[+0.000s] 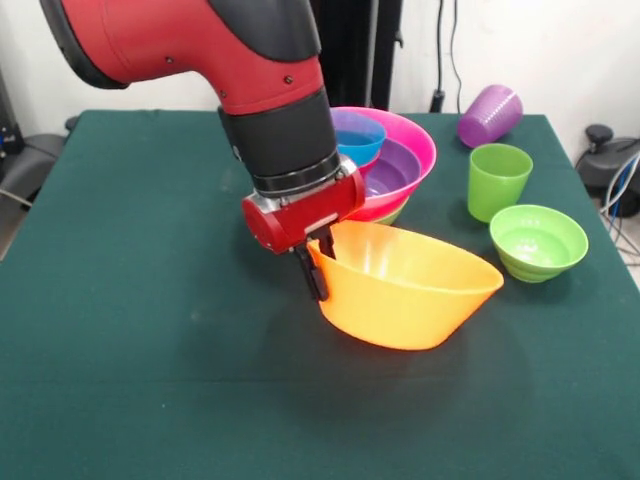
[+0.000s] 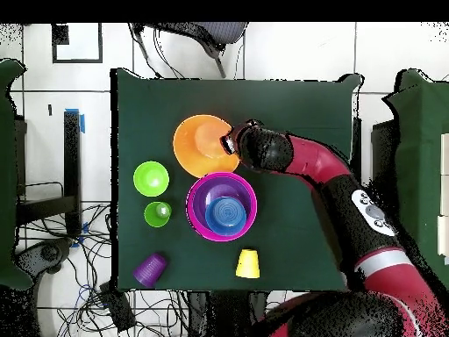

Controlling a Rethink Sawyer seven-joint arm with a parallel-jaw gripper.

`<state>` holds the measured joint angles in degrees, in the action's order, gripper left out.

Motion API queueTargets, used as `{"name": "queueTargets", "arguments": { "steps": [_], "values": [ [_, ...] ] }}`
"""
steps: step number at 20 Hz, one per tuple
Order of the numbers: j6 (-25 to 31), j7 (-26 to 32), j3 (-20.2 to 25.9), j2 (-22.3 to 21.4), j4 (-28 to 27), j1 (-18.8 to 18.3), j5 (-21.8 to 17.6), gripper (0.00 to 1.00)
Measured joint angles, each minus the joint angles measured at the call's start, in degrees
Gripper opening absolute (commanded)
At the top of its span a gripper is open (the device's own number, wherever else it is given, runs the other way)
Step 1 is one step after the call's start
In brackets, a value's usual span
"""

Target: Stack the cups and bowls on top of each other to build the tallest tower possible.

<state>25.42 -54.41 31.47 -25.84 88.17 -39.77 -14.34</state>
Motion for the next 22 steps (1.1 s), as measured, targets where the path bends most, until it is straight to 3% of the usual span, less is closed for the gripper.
{"name": "queueTargets", "arguments": {
  "steps": [12,22],
  "values": [
    [-2.1,0.0,9.8,0.1,4.8,-9.7,0.1,0.0],
    [-2.1,0.0,15.0,0.2,5.8,-12.4,0.0,0.0]
  ]
}}
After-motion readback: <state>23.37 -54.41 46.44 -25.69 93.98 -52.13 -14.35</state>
